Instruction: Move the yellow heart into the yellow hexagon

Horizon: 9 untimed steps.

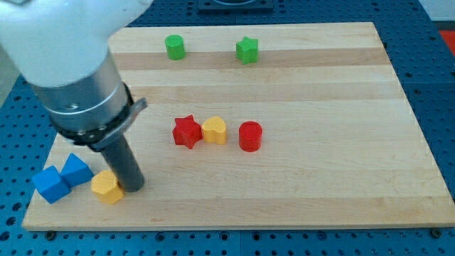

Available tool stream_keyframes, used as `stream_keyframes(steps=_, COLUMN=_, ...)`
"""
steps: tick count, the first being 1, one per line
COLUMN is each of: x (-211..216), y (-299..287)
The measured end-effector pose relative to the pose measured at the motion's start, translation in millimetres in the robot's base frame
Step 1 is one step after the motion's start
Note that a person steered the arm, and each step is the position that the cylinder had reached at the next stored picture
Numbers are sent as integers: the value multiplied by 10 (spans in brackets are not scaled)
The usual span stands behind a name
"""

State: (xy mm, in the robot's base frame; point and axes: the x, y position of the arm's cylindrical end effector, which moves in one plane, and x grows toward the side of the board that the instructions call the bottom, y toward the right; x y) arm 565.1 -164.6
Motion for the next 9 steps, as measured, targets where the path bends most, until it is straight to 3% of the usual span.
stream_keyframes(steps=2, x=0, y=-200)
stream_keyframes(steps=5, x=-186, y=3350)
stream_keyframes(steps=6, x=-1010, y=3409)
stream_keyframes(steps=7, x=-1336, y=2920)
stream_keyframes(steps=9, x=-1287, y=2034)
